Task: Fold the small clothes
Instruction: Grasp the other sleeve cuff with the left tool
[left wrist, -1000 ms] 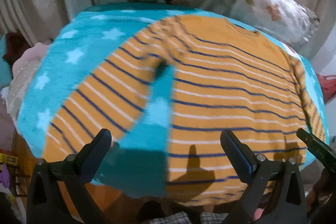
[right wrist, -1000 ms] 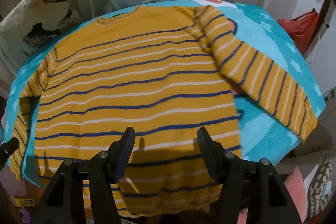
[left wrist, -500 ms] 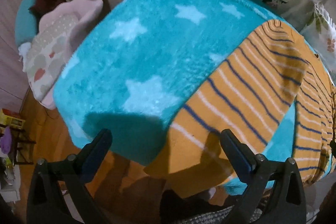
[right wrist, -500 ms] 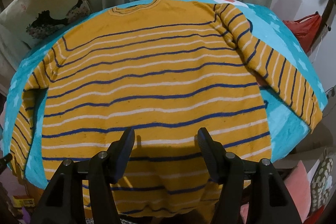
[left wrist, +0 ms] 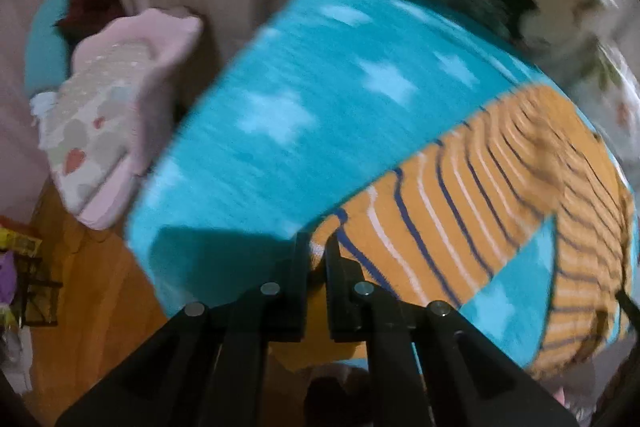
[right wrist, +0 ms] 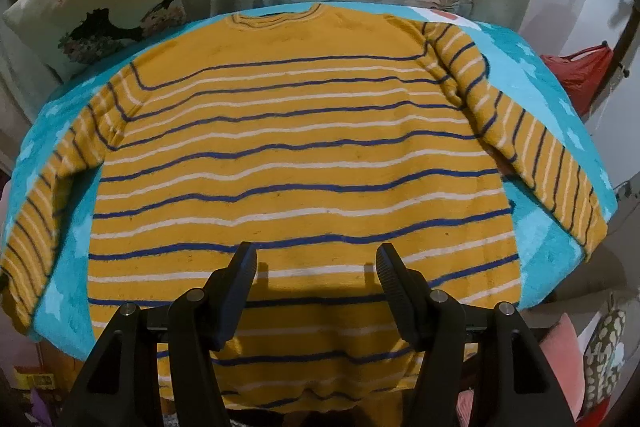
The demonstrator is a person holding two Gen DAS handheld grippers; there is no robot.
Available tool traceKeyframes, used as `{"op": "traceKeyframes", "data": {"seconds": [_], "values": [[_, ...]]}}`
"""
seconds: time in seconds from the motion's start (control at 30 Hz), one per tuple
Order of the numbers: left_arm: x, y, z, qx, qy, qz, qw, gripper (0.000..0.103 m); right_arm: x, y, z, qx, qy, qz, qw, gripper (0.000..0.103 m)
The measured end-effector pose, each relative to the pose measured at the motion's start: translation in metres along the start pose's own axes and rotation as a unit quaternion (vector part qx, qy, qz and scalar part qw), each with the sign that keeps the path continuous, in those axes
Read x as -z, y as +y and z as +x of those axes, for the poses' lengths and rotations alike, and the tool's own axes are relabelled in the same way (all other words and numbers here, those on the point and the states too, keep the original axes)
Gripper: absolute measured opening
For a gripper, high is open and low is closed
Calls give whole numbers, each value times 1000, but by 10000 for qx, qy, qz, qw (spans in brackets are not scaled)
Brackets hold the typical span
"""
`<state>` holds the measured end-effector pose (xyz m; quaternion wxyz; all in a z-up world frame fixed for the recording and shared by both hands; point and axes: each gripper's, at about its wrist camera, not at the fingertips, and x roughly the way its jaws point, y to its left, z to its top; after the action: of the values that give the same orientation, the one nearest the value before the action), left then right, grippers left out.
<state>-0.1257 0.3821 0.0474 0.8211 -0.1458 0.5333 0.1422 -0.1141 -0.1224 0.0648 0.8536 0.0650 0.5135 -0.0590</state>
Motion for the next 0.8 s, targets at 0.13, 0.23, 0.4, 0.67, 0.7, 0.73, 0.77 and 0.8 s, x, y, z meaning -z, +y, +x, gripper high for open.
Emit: {"op": "traceKeyframes", "data": {"seconds": [0.13,0.23,0.4,0.67,0.7,0.73,0.77,0.8], "values": [[-26,14,1,-229,-132,32,9996,12,1,-3,1,46,35,58,10000,67],[-42,23,4,-456,-180,-118,9987,13,2,0,3,57,68,38,10000,67],[-32,47,-11,263,-213,-685,9971,35,4,5,3,60,71,-30,10000,67],[37,42,-5,1912,335,-1335,9719,42,1,14,13,-14,188,-21,9998,67],[42,39,0,2000,430,-1379,9691,42,0,17,14,-36,194,-38,9998,67],[47,36,6,2020,522,-1425,9675,42,-1,20,15,-58,189,-65,9998,67],[49,35,11,2066,571,-1511,9650,42,-3,24,15,-71,179,-106,9998,67],[49,35,15,2153,571,-1607,9615,42,-4,28,15,-82,171,-151,9997,67]]}}
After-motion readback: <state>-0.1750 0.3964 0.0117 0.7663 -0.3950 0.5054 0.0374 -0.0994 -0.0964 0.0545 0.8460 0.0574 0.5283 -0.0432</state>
